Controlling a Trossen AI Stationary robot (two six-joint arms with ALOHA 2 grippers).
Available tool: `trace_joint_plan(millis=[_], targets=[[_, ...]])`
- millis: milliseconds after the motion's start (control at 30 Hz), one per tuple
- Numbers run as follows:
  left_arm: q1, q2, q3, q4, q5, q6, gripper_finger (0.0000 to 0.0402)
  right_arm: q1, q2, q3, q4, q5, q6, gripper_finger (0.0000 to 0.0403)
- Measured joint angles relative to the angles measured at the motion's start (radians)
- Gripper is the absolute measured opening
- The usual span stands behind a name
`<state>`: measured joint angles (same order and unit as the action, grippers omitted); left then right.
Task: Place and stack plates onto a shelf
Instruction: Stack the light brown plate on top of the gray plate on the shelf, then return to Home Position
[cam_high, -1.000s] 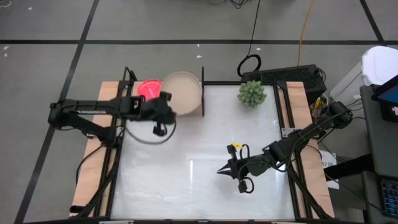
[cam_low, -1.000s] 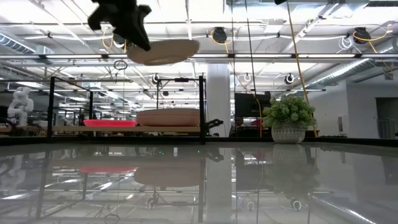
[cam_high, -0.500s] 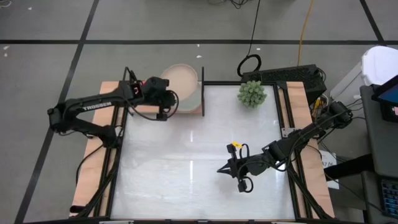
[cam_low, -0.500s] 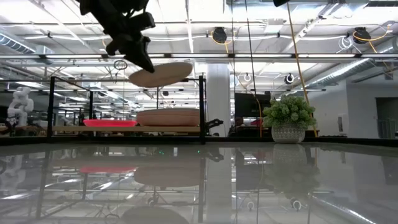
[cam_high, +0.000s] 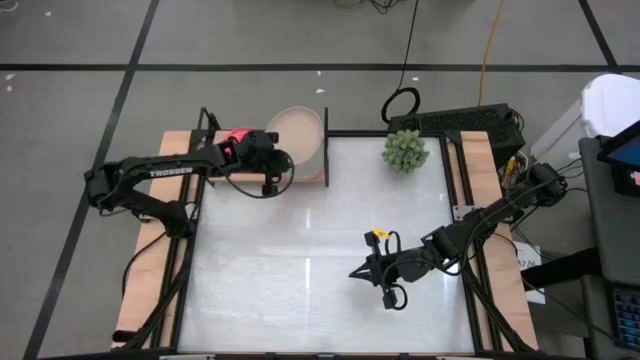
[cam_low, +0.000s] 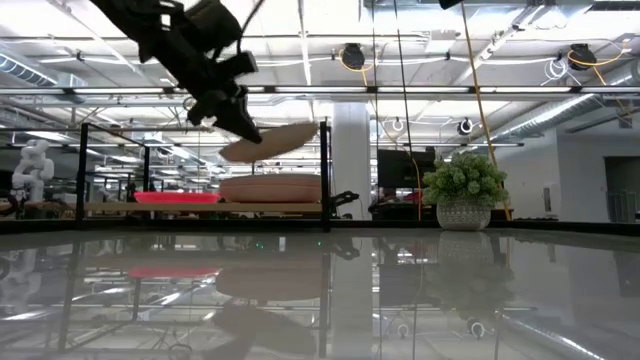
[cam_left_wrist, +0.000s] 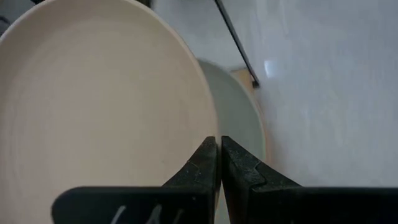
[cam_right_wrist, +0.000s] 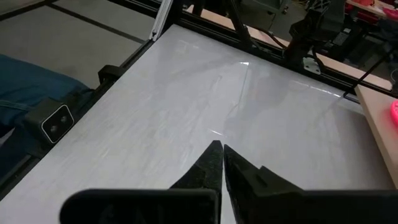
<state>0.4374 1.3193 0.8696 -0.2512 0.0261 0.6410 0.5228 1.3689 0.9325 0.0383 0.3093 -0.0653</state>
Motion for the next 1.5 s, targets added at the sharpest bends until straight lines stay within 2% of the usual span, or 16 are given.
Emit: trace_joint_plan(millis=[200,500,900,1033,1233,1367,1500], targets=[[0.001,0.067,-0.002,0.031,-0.034,-0.044,0.0021,0.000,0.000,0.000,0.002,0.000,0.001,0.0000],[0.000,0.126,-0.002,0.068,-0.029,-0.075,0.0024,0.000,0.000,0.000,0.001,0.000,0.001,0.0000],[-0.055,0.134,-0.002,0.066,-0.026,-0.094,0.0030,0.000,0.000,0.000,-0.002,-0.001,0.001,0.0000],[-0.067,0.134,-0.002,0.067,-0.036,-0.127,0.0063,0.000,0.000,0.000,-0.002,-0.001,0.001,0.0000],[-0.081,0.127,-0.001,0.055,-0.136,-0.197,0.0145,0.000,0.000,0.000,-0.002,-0.001,0.001,0.0000],[-0.117,0.078,0.002,0.053,-0.147,-0.256,0.0190,-0.002,0.000,0.000,-0.002,-0.003,0.000,0.0000],[-0.153,0.016,0.000,0.044,-0.157,-0.322,0.0217,-0.029,0.000,0.000,0.003,-0.058,-0.003,0.0000]])
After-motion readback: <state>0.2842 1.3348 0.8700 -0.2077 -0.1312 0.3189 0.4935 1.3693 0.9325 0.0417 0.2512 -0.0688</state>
